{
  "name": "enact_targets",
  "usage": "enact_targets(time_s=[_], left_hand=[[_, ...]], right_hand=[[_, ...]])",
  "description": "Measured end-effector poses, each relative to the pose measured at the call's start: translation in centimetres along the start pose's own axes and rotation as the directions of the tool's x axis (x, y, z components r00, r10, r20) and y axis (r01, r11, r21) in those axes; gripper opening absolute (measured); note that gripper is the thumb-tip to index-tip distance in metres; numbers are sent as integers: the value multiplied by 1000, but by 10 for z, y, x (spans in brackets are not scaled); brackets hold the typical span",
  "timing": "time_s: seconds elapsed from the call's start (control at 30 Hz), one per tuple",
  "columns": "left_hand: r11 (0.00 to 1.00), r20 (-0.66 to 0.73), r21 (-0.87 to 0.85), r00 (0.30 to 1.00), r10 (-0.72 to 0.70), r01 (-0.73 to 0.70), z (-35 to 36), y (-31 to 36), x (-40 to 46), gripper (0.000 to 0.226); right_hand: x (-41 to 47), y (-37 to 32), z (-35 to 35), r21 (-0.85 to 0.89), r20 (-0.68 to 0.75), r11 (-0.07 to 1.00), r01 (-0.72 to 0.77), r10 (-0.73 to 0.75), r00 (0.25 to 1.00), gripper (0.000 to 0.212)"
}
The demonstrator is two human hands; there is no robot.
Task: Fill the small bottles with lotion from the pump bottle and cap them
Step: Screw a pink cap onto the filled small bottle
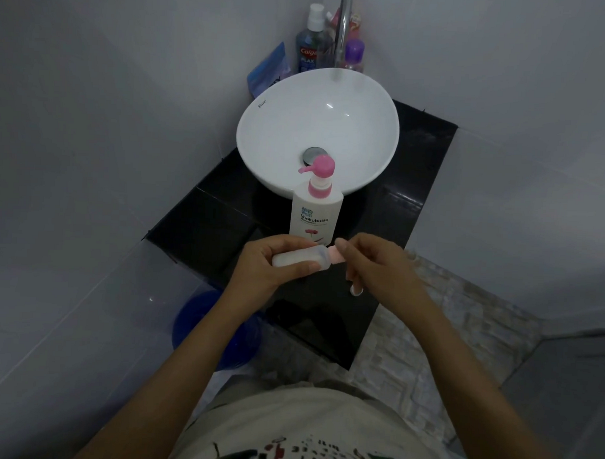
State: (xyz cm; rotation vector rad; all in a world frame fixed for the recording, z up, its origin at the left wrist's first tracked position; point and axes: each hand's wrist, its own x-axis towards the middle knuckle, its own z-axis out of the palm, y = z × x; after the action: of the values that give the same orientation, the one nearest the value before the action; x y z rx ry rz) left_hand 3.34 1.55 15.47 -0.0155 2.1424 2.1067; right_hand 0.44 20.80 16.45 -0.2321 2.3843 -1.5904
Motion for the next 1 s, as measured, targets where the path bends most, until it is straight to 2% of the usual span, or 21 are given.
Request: enact_targets(time_s=[0.1,0.17,0.23,0.33,0.43,0.5,0.57,0.63,0.7,0.8,0.93,1.0], left_hand=[[1000,-13,-12,1000,-7,7,0,1,0,27],[1000,-9,-20,1000,-7,7,-1,0,-1,27],[1000,-4,-7,1000,-1,1,-2,0,-1,27],[1000,-5,-15,1000,-5,5,-2,-1,-3,26],[999,-5,-30,1000,-11,10,-3,-1,-3,25],[999,3,-35,1000,-12,12,-4,-1,-3,26],[1000,10,-29,1000,-3,4,-4,0,-3,26],[999,9,-34,1000,4,-4,-2,1,-4,25],[1000,1,-31,1000,4,-4,-2,0,-4,25],[1000,-9,-28,1000,-12,12,-3,-1,-3,25],[999,-1,-26,1000,-21,21,-3,-3,-4,25],[999,-5,-28,1000,-26,26,-2,-4,-4,25]], right_hand=[[-1,-3,-4,95,61,995,39,-45,997,21],[-2,-2,-7,85,95,995,58,-66,993,17],[-2,-1,-3,69,67,998,8,-13,998,6],[-1,-2,4,38,8,998,-52,51,999,20],[-4,-4,1,132,61,991,-6,-2,998,16],[-5,-4,-1,125,89,992,28,-39,995,14],[-4,-5,2,97,59,995,-10,5,998,8],[-3,-6,5,79,6,995,-60,60,998,16],[-4,-6,5,122,7,992,-45,45,999,15],[-7,-6,0,147,82,989,33,-45,996,17],[-6,-4,3,76,43,997,-12,9,999,3],[-6,-4,3,85,32,996,-21,18,999,5]])
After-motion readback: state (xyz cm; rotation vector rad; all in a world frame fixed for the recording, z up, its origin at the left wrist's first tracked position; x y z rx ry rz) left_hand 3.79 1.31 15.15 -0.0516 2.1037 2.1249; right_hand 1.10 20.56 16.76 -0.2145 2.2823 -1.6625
